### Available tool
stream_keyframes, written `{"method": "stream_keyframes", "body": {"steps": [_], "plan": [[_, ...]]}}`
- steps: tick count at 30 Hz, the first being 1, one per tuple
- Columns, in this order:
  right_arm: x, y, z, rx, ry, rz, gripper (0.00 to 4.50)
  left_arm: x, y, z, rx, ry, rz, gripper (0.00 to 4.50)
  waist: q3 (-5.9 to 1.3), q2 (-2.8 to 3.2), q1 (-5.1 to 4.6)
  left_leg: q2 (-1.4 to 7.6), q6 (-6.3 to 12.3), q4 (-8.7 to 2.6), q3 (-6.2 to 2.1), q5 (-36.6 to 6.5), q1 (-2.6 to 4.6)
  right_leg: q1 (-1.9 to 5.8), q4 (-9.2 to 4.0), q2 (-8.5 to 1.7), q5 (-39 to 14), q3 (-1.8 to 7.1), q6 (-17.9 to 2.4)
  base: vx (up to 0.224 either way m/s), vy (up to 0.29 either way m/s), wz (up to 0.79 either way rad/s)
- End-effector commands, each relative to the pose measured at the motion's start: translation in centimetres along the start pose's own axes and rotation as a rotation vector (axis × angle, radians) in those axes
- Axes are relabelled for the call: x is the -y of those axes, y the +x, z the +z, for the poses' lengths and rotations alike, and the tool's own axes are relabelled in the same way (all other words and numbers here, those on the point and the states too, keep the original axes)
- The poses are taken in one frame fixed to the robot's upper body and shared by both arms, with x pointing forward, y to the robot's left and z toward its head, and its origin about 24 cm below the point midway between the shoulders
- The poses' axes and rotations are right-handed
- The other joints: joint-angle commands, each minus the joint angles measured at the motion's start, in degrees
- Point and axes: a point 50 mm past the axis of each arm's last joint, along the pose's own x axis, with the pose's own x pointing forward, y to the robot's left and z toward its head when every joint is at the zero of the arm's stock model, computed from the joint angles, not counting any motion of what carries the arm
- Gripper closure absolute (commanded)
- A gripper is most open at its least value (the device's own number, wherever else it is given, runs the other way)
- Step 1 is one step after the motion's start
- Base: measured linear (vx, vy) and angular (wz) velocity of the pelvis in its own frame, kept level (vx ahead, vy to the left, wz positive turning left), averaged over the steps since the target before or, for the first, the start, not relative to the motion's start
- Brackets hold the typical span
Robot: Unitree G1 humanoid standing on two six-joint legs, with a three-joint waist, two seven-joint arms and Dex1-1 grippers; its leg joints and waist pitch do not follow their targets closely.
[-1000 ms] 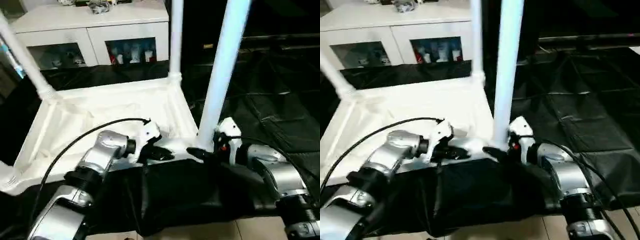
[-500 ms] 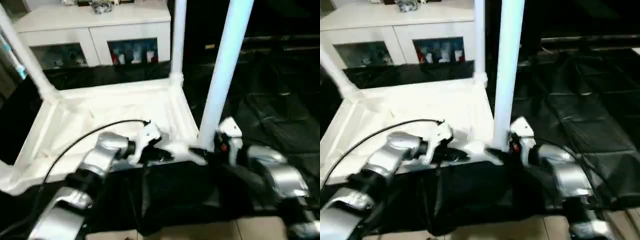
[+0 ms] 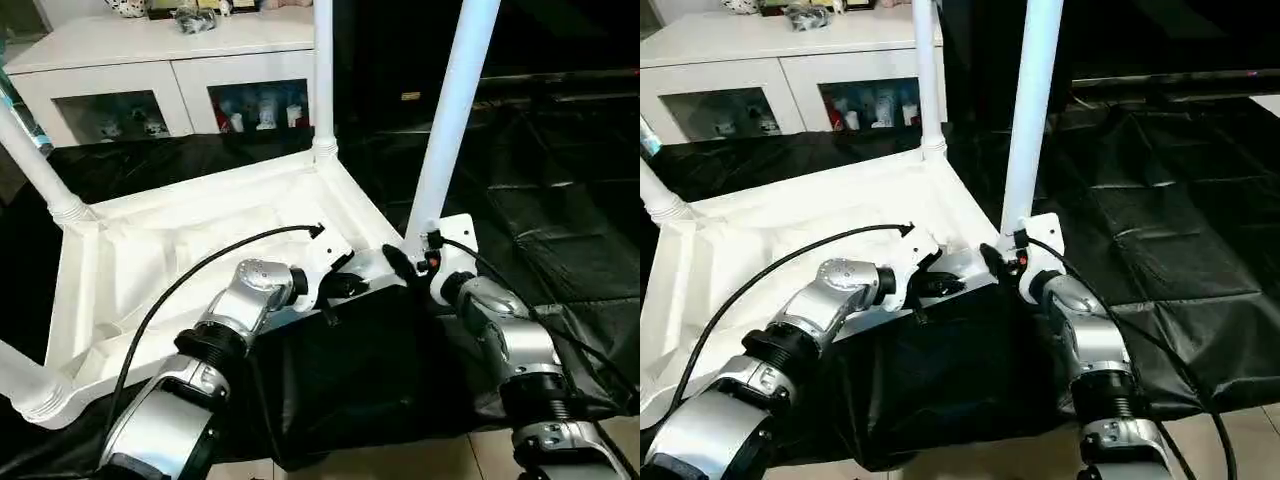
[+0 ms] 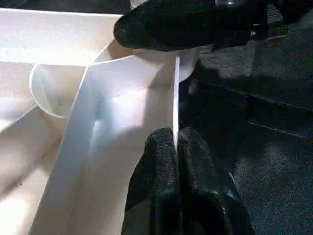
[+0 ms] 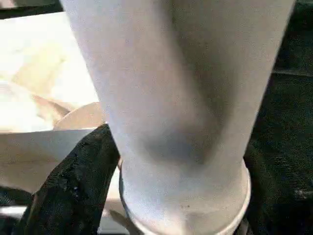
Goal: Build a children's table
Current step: Rotate leg to tighten
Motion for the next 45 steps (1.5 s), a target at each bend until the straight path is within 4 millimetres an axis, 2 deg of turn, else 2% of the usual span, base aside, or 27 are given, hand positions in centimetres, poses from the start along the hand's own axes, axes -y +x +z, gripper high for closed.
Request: {"method": "stream_keyframes", "body": {"steps": [1, 3, 4, 5, 6, 8, 10, 13, 14, 17, 20, 21, 26, 28, 29, 31, 32, 33, 35, 38, 39, 40, 41, 42, 43, 44, 45], "plan": [[-3.0, 0.5, -1.2, -0.056, 0.004, 0.218, 0.63, 0.6, 0.3, 2.6, 0.119, 0.068, -0.070, 4.50, -3.41, -1.21, -0.16, 2.87, 3.40, -4.40, -1.86, -17.7, 0.98, 2.14, -4.70, -2.45, -20.7, 1.77, -10.3, 0.000, 0.000, 0.00], [-2.5, -0.6, -1.2, -0.079, -0.060, 0.313, 0.63, 1.0, -0.5, 2.0, 0.113, 0.075, -0.165, 4.50, -3.52, -1.33, -0.09, 2.92, 4.28, -4.27, -1.79, -16.0, 0.79, 2.33, -4.35, -2.48, -18.2, 1.79, -11.3, 0.000, 0.000, 0.00], [-2.5, -0.6, -1.2, -0.079, -0.060, 0.313, 0.63, 1.0, -0.5, 2.0, 0.113, 0.075, -0.165, 4.50, -3.63, -1.40, 0.14, 3.02, 4.48, -4.26, -1.91, -15.4, 0.74, 2.70, -4.19, -2.58, -17.4, 1.70, -11.5, 0.000, 0.000, 0.00], [-2.1, -1.5, -1.2, -0.099, -0.097, 0.383, 0.63, 1.2, -1.2, 1.7, 0.108, 0.082, -0.226, 4.50, -3.56, -1.37, 0.18, 3.03, 5.32, -4.11, -1.63, -14.8, 0.82, 2.40, -4.14, -2.45, -16.4, 1.80, -12.1, 0.000, 0.000, 0.00], [-2.0, -1.9, -1.1, -0.106, -0.114, 0.408, 0.63, 1.3, -1.5, 1.5, 0.101, 0.082, -0.242, 4.50, -3.62, -1.32, 0.38, 3.19, 5.89, -4.09, -1.63, -13.9, 0.69, 2.63, -3.96, -2.45, -15.3, 1.76, -12.5, 0.000, 0.000, 0.00], [-1.8, -2.3, -1.1, -0.113, -0.127, 0.432, 0.63, 1.3, -1.8, 1.3, 0.093, 0.081, -0.259, 4.50, -3.72, -1.17, 0.54, 3.34, 6.26, -4.02, -1.59, -13.1, 0.83, 2.48, -3.65, -2.36, -13.9, 1.73, -13.4, 0.000, 0.000, 0.00], [-1.4, -2.7, -1.0, -0.119, -0.138, 0.457, 0.63, 1.3, -2.2, 1.0, 0.079, 0.083, -0.280, 4.50, -3.67, -1.15, 0.69, 3.35, 6.04, -3.99, -1.50, -13.0, 0.97, 2.38, -3.63, -2.30, -13.6, 1.76, -13.9, 0.000, 0.000, 0.00], [-0.9, -3.3, -0.8, -0.120, -0.147, 0.485, 0.96, 1.4, -2.8, 0.6, 0.064, 0.081, -0.317, 4.50, -3.58, -1.24, 0.92, 3.41, 5.69, -4.08, -1.49, -13.8, 0.96, 2.41, -3.66, -2.40, -14.6, 1.79, -13.9, 0.000, 0.000, 0.00], [-0.9, -3.3, -0.8, -0.121, -0.147, 0.489, 0.96, 1.4, -2.8, 0.6, 0.064, 0.081, -0.318, 4.50, -3.54, -1.22, 0.93, 3.36, 5.44, -4.07, -1.46, -14.0, 1.01, 2.29, -3.74, -2.36, -15.3, 1.82, -13.7, 0.000, 0.000, 0.00], [-1.1, -3.5, -0.8, -0.133, -0.146, 0.531, 1.33, 1.3, -3.1, 0.6, 0.061, 0.079, -0.315, 4.50, -3.51, -1.29, 1.15, 3.42, 4.72, -4.13, -1.52, -14.6, 1.18, 2.28, -3.86, -2.48, -16.8, 1.89, -13.3, 0.000, 0.000, 0.00], [-1.4, -3.5, -0.9, -0.129, -0.140, 0.541, 1.39, 1.3, -3.1, 0.6, 0.061, 0.078, -0.309, 4.50, -3.57, -1.26, 1.33, 3.38, 4.69, -4.14, -1.51, -13.9, 1.11, 2.21, -3.76, -2.36, -15.9, 1.90, -13.2, 0.000, 0.000, 0.00], [-1.5, -3.4, -0.9, -0.127, -0.137, 0.540, 1.62, 1.2, -3.1, 0.6, 0.062, 0.076, -0.301, 4.50, -3.57, -1.25, 1.35, 3.36, 4.67, -4.13, -1.51, -13.9, 1.10, 2.23, -3.75, -2.36, -15.7, 1.88, -13.2, 0.000, 0.000, 0.00], [-1.9, -2.6, -1.5, -0.125, -0.100, 0.444, 1.74, 0.8, -2.4, 0.9, 0.073, 0.066, -0.205, 4.50, -3.44, -1.34, 1.09, 3.19, 3.88, -4.21, -1.55, -14.8, 1.10, 2.09, -4.02, -2.41, -17.7, 1.89, -12.6, 0.000, 0.000, 0.00], [-1.8, -1.7, -2.2, -0.127, -0.070, 0.300, 1.76, 0.3, -1.6, 1.3, 0.084, 0.058, -0.111, 4.50, -3.31, -1.30, 0.85, 3.11, 3.12, -4.33, -1.67, -16.0, 1.11, 2.03, -4.30, -2.46, -20.2, 1.87, -11.7, 0.000, 0.000, 0.00], [-1.7, -1.0, -2.6, -0.132, -0.041, 0.197, 1.77, 0.0, -1.0, 1.6, 0.088, 0.047, -0.038, 4.50, -3.19, -1.26, 0.56, 2.96, 2.10, -4.36, -1.69, -17.1, 1.34, 1.65, -4.61, -2.41, -22.6, 1.87, -11.0, 0.000, 0.000, 0.00], [-1.7, -0.1, -3.3, -0.144, 0.016, 0.041, 1.77, -0.2, 0.1, 2.1, 0.094, 0.017, 0.065, 4.50, -3.11, -1.34, 0.08, 2.77, 0.70, -4.45, -1.90, -19.2, 1.59, 1.62, -4.94, -2.40, -26.0, 1.68, -10.0, 0.000, 0.000, 0.00], [-1.7, -0.1, -3.3, -0.144, 0.016, 0.041, 1.77, -0.2, 0.1, 2.1, 0.094, 0.017, 0.065, 4.50, -3.04, -1.11, -0.10, 2.79, 0.38, -4.42, -1.87, -20.4, 1.99, 1.15, -5.38, -2.39, -27.0, 1.76, -9.5, 0.000, 0.000, 0.00], [-1.9, 0.6, -3.5, -0.149, 0.050, -0.036, 1.77, -0.1, 0.8, 2.5, 0.103, 0.000, 0.103, 4.50, -3.02, -1.22, -0.27, 2.65, 0.42, -4.44, -1.94, -21.4, 1.92, 1.21, -5.51, -2.33, -28.1, 1.67, -8.9, 0.000, 0.000, 0.00], [-2.8, 1.3, -3.5, -0.145, 0.057, -0.056, 1.77, 0.2, 1.5, 3.0, 0.113, -0.004, 0.113, 4.50, -2.98, -1.25, -0.51, 2.60, 0.56, -4.55, -2.06, -22.0, 1.78, 1.24, -5.66, -2.36, -29.3, 1.58, -8.0, 0.000, 0.000, 0.00], [-3.9, 1.8, -3.1, -0.123, 0.038, 0.005, 1.77, 0.7, 1.8, 3.2, 0.119, 0.007, 0.090, 4.50, -3.01, -1.29, -0.65, 2.56, 1.12, -4.58, -2.13, -22.3, 1.58, 1.33, -5.83, -2.41, -29.9, 1.53, -7.2, 0.000, 0.000, 0.00], [-4.6, 1.8, -2.4, -0.072, 0.087, 0.090, 1.42, 0.8, 1.8, 3.2, 0.120, 0.020, 0.064, 4.50, -3.09, -1.29, -0.63, 2.59, 1.65, -4.59, -2.10, -21.8, 1.45, 1.42, -5.74, -2.41, -29.1, 1.63, -7.2, 0.000, 0.000, 0.00], [-4.6, 1.7, -2.3, -0.066, 0.092, 0.100, 1.21, 0.8, 1.8, 3.2, 0.120, 0.023, 0.059, 4.50, -3.11, -0.80, -0.52, 2.63, 1.76, -4.61, -2.16, -21.7, 1.49, 1.44, -5.65, -2.45, -28.6, 1.66, -7.3, 0.000, 0.000, 0.00], [-4.7, 1.6, -1.9, -0.051, 0.098, 0.135, 1.07, 0.8, 1.6, 3.1, 0.119, 0.030, 0.042, 4.50, -3.10, -1.06, -0.61, 2.68, 1.97, -4.69, -2.13, -21.4, 1.30, 1.51, -5.63, -2.37, -27.4, 1.66, -7.6, 0.000, 0.000, 0.00], [-4.7, 1.6, -1.8, -0.046, 0.096, 0.152, 1.07, 0.8, 1.6, 3.1, 0.119, 0.034, 0.033, 4.50, -3.18, -1.04, -0.56, 2.68, 2.09, -4.67, -2.13, -21.3, 1.29, 1.62, -5.54, -2.37, -26.9, 1.65, -7.8, 0.000, 0.000, 0.00], [-4.8, 1.1, -1.5, -0.054, 0.062, 0.233, 0.86, 0.8, 1.1, 2.8, 0.117, 0.050, -0.005, 4.50, -3.26, -1.17, -0.55, 2.69, 2.52, -4.69, -2.14, -20.5, 1.00, 1.90, -5.30, -2.35, -25.2, 1.67, -8.2, 0.000, 0.000, 0.00], [-4.8, 0.8, -1.4, -0.061, 0.047, 0.262, 0.86, 0.8, 1.0, 2.7, 0.116, 0.056, -0.019, 4.50, -3.38, -1.17, -0.24, 2.82, 3.18, -4.60, -2.04, -19.4, 1.11, 1.98, -5.17, -2.40, -23.3, 1.80, -8.6, 0.000, 0.000, 0.00], [-4.7, 0.5, -1.4, -0.065, 0.013, 0.295, 0.70, 0.8, 0.7, 2.6, 0.116, 0.067, -0.042, 4.50, -3.41, -1.18, -0.21, 2.83, 3.62, -4.55, -2.03, -18.1, 0.90, 2.14, -4.90, -2.41, -21.3, 1.80, -9.5, 0.000, 0.000, 0.00]]}}
